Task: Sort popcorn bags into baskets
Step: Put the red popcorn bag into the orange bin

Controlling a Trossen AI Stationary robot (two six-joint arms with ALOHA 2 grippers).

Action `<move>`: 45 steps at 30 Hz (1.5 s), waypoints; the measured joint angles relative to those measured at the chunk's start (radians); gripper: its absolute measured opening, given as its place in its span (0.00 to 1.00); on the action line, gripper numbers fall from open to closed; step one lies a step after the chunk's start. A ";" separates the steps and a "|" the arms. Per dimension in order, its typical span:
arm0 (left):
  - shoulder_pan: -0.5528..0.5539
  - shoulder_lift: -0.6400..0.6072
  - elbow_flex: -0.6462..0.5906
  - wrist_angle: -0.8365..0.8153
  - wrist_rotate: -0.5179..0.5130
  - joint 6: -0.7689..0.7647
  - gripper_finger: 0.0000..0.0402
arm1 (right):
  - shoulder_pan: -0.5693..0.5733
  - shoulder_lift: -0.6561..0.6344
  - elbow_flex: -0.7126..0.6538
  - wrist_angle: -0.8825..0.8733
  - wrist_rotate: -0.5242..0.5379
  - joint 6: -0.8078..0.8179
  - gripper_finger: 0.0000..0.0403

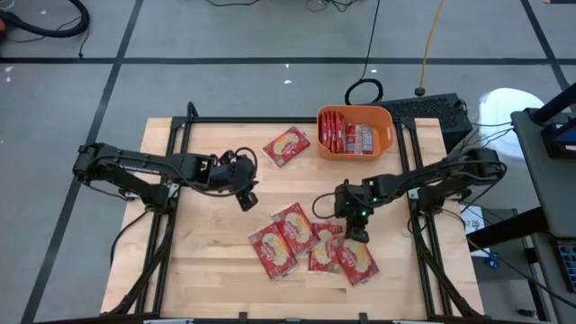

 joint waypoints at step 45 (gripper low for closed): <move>0.176 0.194 0.000 0.813 0.296 0.256 0.56 | -0.296 -0.439 0.191 0.553 0.420 0.076 0.00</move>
